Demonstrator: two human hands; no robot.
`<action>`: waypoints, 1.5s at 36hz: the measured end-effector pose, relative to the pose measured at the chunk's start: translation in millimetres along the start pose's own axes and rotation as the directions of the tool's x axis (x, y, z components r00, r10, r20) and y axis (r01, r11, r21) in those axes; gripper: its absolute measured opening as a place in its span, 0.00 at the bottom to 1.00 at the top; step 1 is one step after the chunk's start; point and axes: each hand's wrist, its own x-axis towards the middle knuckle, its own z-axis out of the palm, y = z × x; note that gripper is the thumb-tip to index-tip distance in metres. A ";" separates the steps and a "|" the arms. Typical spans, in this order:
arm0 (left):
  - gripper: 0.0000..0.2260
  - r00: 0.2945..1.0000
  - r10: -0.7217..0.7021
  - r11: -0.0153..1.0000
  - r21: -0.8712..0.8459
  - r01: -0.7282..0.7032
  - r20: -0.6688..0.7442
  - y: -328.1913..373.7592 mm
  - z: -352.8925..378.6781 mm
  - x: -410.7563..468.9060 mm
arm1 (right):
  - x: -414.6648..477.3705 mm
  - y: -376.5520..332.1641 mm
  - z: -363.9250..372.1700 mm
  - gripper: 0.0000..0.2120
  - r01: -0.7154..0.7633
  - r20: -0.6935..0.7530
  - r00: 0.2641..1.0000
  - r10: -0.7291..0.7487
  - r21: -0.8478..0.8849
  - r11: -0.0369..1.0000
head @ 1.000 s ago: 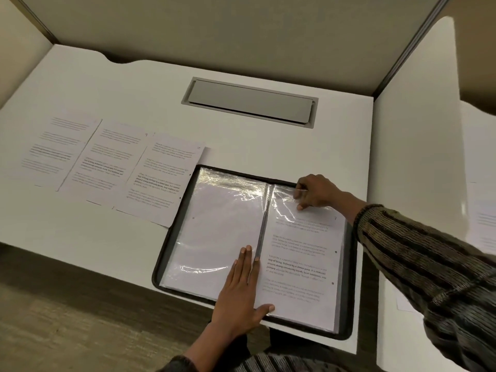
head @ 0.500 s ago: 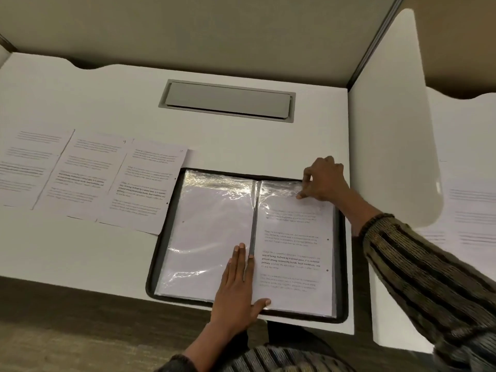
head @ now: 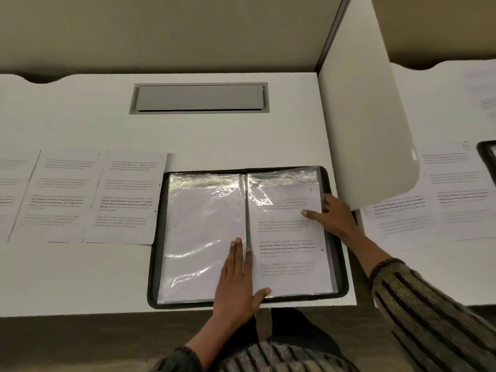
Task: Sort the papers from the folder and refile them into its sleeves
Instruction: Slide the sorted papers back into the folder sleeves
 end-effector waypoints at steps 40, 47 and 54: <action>0.14 0.675 -0.737 0.625 -0.396 0.673 -0.016 -121.0 -110.1 -27.3 | -94.0 -25.2 176.3 0.38 0.705 0.711 0.679 -0.184 -0.562 0.433; 0.14 0.616 -0.787 0.584 -0.306 0.752 0.013 -133.3 -100.5 -31.8 | -90.1 -10.7 175.0 0.35 0.737 0.709 0.658 -0.251 -0.540 0.406; 0.16 0.604 -0.795 0.604 -0.168 0.779 -0.058 -123.3 -104.9 -21.6 | -87.0 -13.7 177.6 0.36 0.734 0.706 0.665 -0.243 -0.559 0.385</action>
